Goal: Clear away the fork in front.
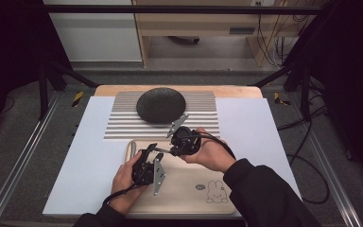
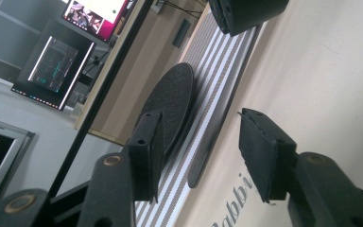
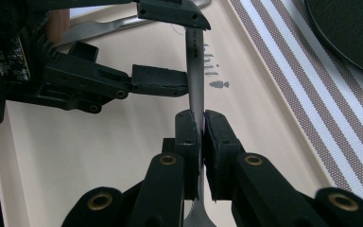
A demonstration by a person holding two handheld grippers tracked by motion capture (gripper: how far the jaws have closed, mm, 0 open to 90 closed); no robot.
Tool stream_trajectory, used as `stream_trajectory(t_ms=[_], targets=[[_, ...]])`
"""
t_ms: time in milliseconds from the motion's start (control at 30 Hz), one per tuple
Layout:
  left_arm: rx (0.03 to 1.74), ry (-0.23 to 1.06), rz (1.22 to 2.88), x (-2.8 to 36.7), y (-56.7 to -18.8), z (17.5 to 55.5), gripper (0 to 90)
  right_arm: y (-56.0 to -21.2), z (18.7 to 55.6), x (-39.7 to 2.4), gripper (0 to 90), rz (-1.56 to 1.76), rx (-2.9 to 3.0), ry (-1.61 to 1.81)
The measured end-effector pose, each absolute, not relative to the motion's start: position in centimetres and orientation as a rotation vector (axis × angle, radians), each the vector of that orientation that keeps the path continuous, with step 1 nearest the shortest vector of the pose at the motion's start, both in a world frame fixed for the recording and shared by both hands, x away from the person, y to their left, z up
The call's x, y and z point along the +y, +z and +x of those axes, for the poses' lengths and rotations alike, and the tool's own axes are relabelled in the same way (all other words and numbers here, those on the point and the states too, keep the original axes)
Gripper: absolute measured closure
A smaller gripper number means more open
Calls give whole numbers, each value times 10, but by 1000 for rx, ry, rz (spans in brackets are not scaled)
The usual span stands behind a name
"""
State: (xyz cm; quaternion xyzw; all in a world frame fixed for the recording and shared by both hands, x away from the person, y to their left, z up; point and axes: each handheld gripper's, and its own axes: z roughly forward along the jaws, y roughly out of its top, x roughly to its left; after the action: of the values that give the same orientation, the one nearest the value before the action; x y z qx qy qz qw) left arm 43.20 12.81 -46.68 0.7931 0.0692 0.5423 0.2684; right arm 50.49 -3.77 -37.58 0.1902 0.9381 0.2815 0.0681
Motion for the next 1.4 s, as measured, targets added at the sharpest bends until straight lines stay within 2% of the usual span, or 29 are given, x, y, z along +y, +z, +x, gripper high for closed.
stream_trajectory(t_ms=[200,633,1000,1400], targets=[[186,1491,2158,127,-467,431,609,-376,503,-33,850,563,2827,856],[134,1486,2172,123,-470,430,695,-376,502,-29,850,574,2840,871],[101,1494,2182,124,-471,430,809,-377,503,-25,850,565,2858,880],[34,1519,2209,125,-474,428,858,-375,505,-25,847,561,2883,911]])
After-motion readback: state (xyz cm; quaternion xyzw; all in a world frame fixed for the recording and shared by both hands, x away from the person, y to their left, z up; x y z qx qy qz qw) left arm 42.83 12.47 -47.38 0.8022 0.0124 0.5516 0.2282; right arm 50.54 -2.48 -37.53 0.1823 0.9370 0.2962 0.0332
